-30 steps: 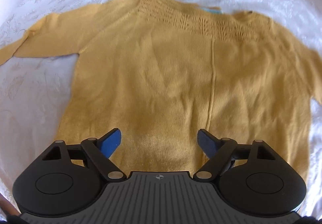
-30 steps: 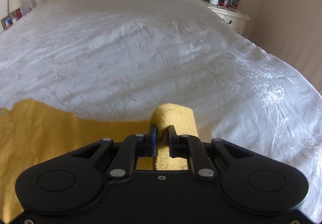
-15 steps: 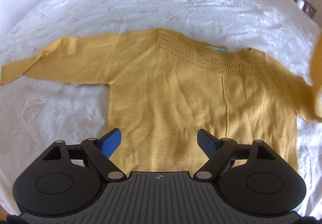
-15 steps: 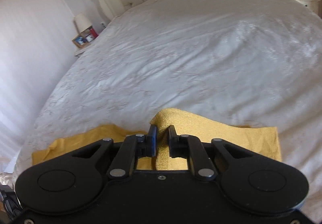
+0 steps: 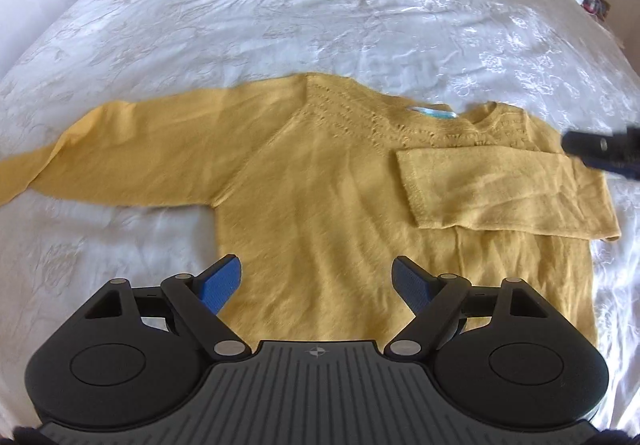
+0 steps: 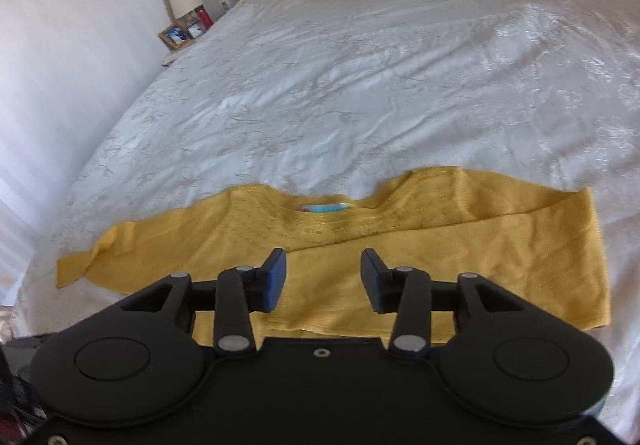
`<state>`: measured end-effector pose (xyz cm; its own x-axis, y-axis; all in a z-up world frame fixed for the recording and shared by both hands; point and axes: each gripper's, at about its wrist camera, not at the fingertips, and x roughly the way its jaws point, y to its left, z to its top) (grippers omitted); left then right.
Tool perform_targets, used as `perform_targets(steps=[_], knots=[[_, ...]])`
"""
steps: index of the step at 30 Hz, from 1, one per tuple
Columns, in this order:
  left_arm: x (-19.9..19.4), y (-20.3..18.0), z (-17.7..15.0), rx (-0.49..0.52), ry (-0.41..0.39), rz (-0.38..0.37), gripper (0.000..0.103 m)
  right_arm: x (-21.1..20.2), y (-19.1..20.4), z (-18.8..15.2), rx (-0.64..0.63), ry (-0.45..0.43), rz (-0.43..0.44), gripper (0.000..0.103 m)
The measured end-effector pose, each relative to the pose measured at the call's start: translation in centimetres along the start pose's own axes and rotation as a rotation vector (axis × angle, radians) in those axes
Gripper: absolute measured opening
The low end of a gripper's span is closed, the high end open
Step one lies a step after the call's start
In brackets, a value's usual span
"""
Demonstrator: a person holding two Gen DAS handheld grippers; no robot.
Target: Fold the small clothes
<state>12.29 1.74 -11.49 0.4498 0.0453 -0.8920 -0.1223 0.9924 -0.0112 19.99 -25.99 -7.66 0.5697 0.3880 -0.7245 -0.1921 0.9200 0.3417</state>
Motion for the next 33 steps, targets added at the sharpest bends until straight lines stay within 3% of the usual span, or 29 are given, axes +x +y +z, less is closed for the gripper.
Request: perform_targets(steps=[3, 7, 12, 19, 21, 25, 26, 29, 33], knots=[[1.8, -1.7, 1.1, 0.020, 0.023, -0.032, 0.082, -0.1, -3.0, -0.4, -0.001, 0.022, -0.124, 0.060], [4.6, -4.3, 2.5, 0.049, 0.061, -0.065, 0.068, -0.5, -7.2, -1.1, 0.015, 0.034, -0.237, 0.071], [7.5, -6.9, 3.9, 0.089, 0.069, -0.085, 0.065, -0.6, -11.7, -1.5, 0.035, 0.019, -0.361, 0.076], [11.6, -8.1, 4.9, 0.090, 0.123, -0.089, 0.065, 0.8, -15.5, -2.0, 0.105, 0.050, -0.387, 0.078], [12.1, -8.2, 5.1, 0.078, 0.101, -0.091, 0.063, 1.1, -15.9, -2.2, 0.123, 0.054, -0.372, 0.078], [11.8, -8.6, 5.7, 0.050, 0.068, -0.075, 0.023, 1.5, -16.6, -2.7, 0.146, 0.062, -0.360, 0.078], [11.6, -8.7, 5.9, 0.054, 0.067, -0.075, 0.018, 1.5, -16.6, -2.8, 0.151, 0.061, -0.359, 0.078], [9.5, -8.8, 6.6, 0.073, -0.002, -0.079, 0.006, 1.3, -16.9, -2.8, 0.170, 0.054, -0.351, 0.078], [5.8, -8.1, 7.7, 0.082, -0.092, -0.088, 0.004, 0.8, -16.9, -2.7, 0.180, 0.044, -0.348, 0.079]])
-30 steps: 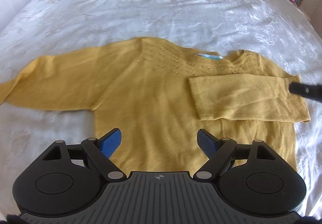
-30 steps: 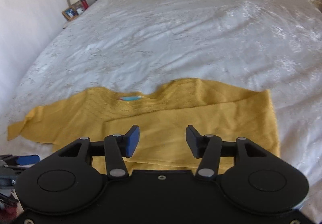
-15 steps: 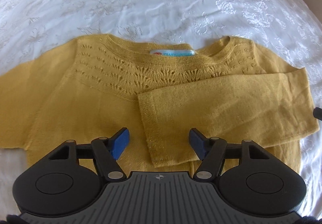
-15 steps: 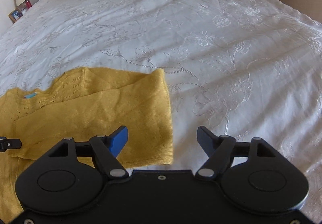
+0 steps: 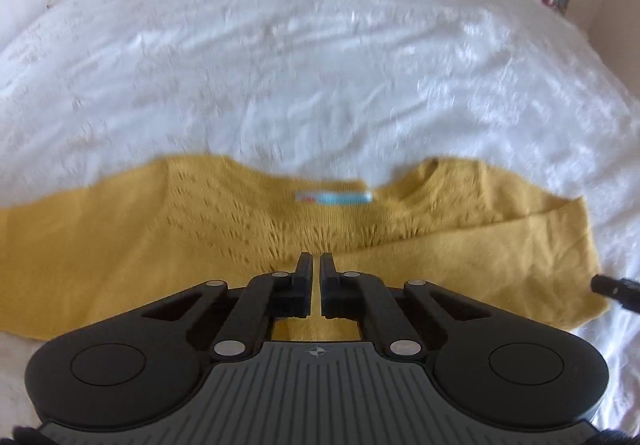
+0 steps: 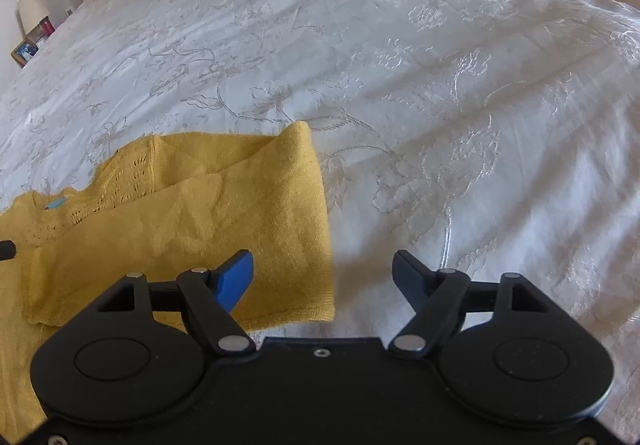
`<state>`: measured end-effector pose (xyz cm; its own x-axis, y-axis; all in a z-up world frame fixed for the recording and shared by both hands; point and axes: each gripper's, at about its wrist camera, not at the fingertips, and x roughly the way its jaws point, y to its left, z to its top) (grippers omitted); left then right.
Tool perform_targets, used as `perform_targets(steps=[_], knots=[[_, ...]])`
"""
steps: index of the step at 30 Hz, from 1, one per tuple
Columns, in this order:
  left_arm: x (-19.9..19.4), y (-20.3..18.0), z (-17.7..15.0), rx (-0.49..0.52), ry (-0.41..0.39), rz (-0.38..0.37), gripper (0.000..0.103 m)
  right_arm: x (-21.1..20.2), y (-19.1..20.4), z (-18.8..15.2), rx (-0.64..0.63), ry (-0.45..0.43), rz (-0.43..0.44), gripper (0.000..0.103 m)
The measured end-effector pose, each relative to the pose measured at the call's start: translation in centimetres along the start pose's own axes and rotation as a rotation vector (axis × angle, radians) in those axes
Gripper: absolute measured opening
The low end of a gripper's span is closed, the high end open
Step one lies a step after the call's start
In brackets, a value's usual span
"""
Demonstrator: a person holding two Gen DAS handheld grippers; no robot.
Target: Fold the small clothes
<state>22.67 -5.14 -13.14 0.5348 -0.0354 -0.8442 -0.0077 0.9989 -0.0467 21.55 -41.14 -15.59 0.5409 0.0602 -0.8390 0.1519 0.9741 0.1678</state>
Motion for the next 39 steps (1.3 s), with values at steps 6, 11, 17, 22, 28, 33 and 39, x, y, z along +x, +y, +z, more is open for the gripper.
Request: perform_targets(steps=[6, 11, 17, 22, 28, 33, 39], knots=[[-3.5, 4.1, 1.6, -0.065, -0.078, 0.055, 0.003, -0.3, 0.2, 0.5, -0.007, -0.012, 0.020, 0.084], [-2.6, 6.3, 1.6, -0.036, 0.004, -0.045, 0.005, -0.2, 0.8, 0.8, -0.017, -0.014, 0.031, 0.084], [1.2, 4.5, -1.6, -0.050, 0.083, -0.208, 0.042, 0.0, 1.4, 0.5, -0.029, 0.013, 0.040, 0.084], [3.2, 3.5, -3.0, -0.078, 0.100, -0.193, 0.053, -0.4, 1.3, 0.3, -0.042, 0.017, 0.041, 0.084], [6.2, 3.6, -3.6, -0.102, 0.189, -0.215, 0.061, 0.0, 0.8, 0.4, -0.034, 0.027, 0.032, 0.084], [6.9, 2.8, -2.3, -0.150, 0.169, -0.341, 0.061, 0.0, 0.6, 0.4, -0.031, 0.029, 0.036, 0.084], [7.0, 0.7, -1.6, -0.104, 0.161, -0.333, 0.028, 0.0, 0.6, 0.2, -0.023, 0.035, 0.039, 0.084]])
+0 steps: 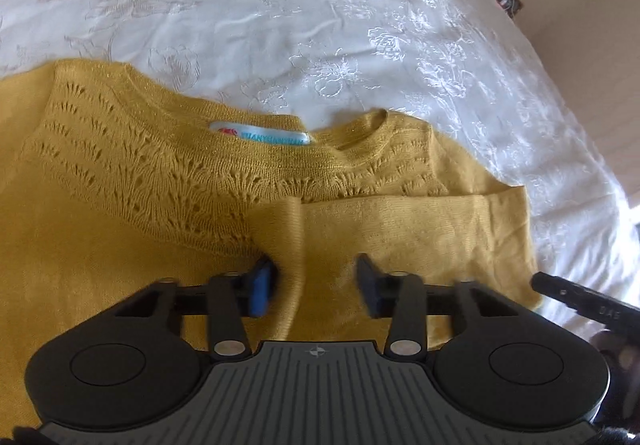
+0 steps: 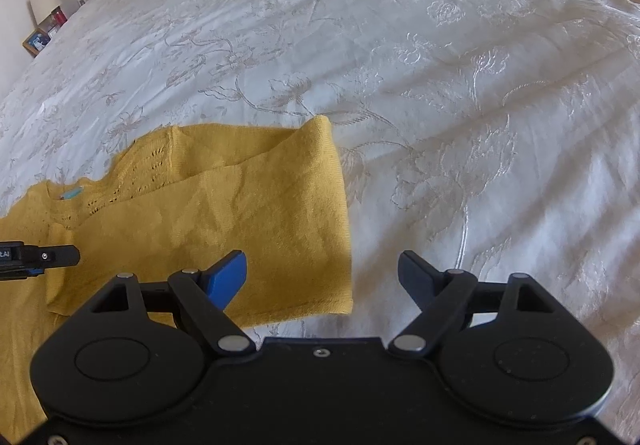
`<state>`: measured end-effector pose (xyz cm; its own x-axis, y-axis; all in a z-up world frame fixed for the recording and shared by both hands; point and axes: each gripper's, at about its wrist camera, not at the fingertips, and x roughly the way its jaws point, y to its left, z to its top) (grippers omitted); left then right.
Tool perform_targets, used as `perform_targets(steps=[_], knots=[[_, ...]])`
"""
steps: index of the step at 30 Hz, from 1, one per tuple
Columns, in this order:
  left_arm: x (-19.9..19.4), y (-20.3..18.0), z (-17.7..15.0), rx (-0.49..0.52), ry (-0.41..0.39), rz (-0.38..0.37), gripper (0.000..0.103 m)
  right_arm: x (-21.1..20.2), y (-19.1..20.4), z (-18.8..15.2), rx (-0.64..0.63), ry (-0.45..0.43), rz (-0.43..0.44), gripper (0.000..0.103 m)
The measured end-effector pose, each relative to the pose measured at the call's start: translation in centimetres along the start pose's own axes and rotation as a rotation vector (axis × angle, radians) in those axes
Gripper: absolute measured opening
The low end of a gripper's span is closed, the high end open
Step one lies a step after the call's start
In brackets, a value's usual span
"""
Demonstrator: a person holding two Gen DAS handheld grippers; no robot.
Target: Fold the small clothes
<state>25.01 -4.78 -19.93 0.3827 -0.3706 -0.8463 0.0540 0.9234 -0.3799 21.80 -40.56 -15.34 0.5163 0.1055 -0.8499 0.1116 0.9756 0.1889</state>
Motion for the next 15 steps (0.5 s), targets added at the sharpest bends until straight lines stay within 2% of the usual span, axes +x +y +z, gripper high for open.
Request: perform_targets(steps=[1, 2, 6, 8, 11, 15], knots=[[0.0, -0.3, 0.0, 0.016, -0.009, 0.039, 0.011, -0.1, 0.0, 0.0, 0.000, -0.001, 0.000, 0.084], [-0.1, -0.5, 0.0, 0.031, -0.014, 0.062, 0.006, -0.2, 0.1, -0.1, 0.000, -0.002, 0.001, 0.084], [-2.0, -0.8, 0.5, 0.042, -0.068, 0.015, 0.005, -0.5, 0.1, 0.1, 0.000, -0.012, -0.006, 0.084], [-4.2, -1.1, 0.9, 0.043, -0.121, 0.014, 0.005, -0.8, 0.1, 0.3, -0.005, -0.024, -0.013, 0.084], [-8.8, -0.3, 2.1, -0.008, -0.198, -0.015, 0.005, -1.4, 0.0, 0.8, -0.011, -0.045, -0.015, 0.084], [-12.9, 2.1, 3.1, -0.026, -0.253, 0.039, 0.005, -1.4, -0.1, 1.5, -0.005, -0.055, -0.008, 0.085]])
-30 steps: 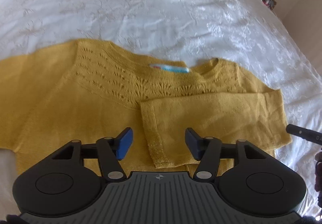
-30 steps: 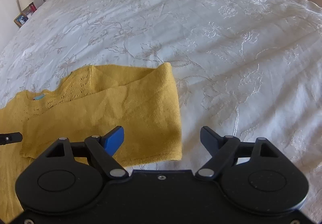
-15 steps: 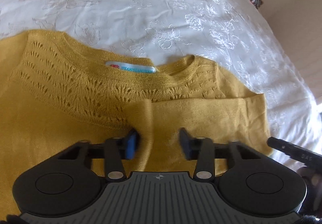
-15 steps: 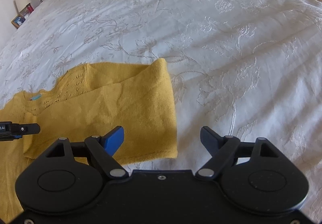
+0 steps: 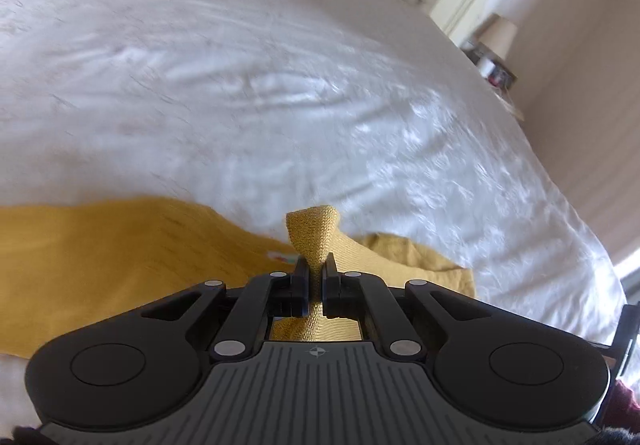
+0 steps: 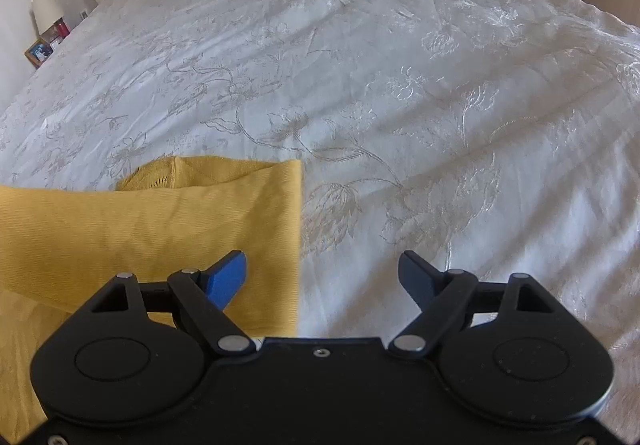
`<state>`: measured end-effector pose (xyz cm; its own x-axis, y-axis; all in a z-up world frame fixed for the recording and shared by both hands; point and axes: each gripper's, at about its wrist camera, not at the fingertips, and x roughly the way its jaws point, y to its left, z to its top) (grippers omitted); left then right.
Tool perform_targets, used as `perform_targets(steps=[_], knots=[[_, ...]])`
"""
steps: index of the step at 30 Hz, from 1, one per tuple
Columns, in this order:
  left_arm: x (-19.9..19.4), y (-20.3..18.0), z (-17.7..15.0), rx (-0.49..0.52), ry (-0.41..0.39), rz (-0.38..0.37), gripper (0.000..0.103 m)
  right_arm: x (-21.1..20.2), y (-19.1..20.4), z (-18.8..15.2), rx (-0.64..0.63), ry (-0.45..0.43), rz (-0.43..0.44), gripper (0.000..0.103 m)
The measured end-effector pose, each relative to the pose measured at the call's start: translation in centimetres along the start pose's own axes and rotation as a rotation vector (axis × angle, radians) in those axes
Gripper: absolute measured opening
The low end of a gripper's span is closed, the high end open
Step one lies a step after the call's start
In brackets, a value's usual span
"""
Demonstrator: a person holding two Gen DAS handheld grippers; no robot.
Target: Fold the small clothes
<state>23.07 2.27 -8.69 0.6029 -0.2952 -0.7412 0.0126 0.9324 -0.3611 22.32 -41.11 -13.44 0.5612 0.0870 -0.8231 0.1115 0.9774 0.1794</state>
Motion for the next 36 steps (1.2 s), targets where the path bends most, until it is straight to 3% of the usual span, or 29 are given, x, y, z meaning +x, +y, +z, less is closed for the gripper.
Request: perform_targets(steps=[4, 9, 16, 23, 26, 29, 32, 36], knots=[[0.4, 3.4, -0.1, -0.005, 0.038, 0.093, 0.005, 1.1, 0.3, 0.4, 0.003, 0.017, 0.007, 0.085], [2.7, 6.7, -1.6, -0.079, 0.127, 0.142, 0.005, 2.6, 1.7, 0.5, -0.032, 0.048, 0.024, 0.085], [3.9, 8.8, -3.4, -0.127, 0.161, 0.215, 0.005, 4.4, 3.6, 0.6, -0.095, 0.087, 0.041, 0.085], [5.6, 9.9, -3.5, -0.091, 0.197, 0.250, 0.009, 6.1, 4.1, -0.3, -0.155, 0.148, -0.002, 0.085], [6.2, 9.9, -3.5, -0.035, 0.194, 0.286, 0.013, 6.5, 3.9, -0.7, -0.202, 0.153, -0.084, 0.087], [6.1, 10.2, -3.3, 0.007, 0.173, 0.332, 0.021, 6.4, 3.3, -0.5, -0.171, 0.157, -0.103, 0.089], [5.7, 10.8, -3.1, 0.032, 0.145, 0.449, 0.024, 6.2, 3.2, -0.3, -0.160, 0.155, -0.111, 0.089], [4.5, 12.5, -2.5, -0.057, 0.127, 0.539, 0.024, 5.5, 3.3, 0.2, -0.140, 0.125, -0.120, 0.089]])
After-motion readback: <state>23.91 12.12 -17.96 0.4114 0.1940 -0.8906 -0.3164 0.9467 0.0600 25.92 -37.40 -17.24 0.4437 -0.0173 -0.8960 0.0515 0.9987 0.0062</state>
